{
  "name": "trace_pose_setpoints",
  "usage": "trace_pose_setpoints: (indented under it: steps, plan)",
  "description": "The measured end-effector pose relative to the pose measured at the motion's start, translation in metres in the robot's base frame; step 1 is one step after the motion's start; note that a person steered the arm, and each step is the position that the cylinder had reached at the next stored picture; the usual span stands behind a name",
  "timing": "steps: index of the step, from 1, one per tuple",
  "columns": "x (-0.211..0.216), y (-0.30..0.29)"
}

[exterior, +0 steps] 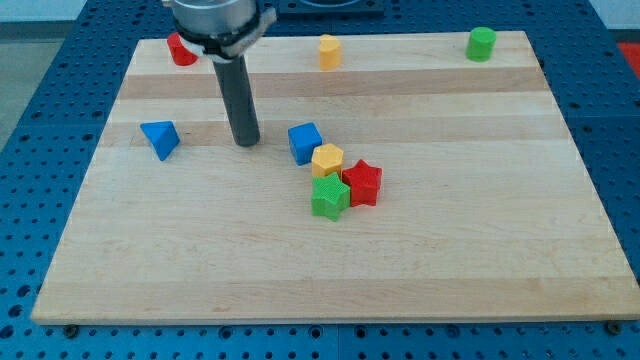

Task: Slide the blue cube towards the center right

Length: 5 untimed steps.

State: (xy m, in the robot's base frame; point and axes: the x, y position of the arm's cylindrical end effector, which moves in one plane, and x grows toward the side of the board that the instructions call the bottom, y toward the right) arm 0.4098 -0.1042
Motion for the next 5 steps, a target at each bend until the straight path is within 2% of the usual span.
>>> trace_pose_setpoints:
  steps: [2,3,5]
  plan:
    - [0.002,0.076]
    - [-0.006,0.126]
    - [0.009,0.246]
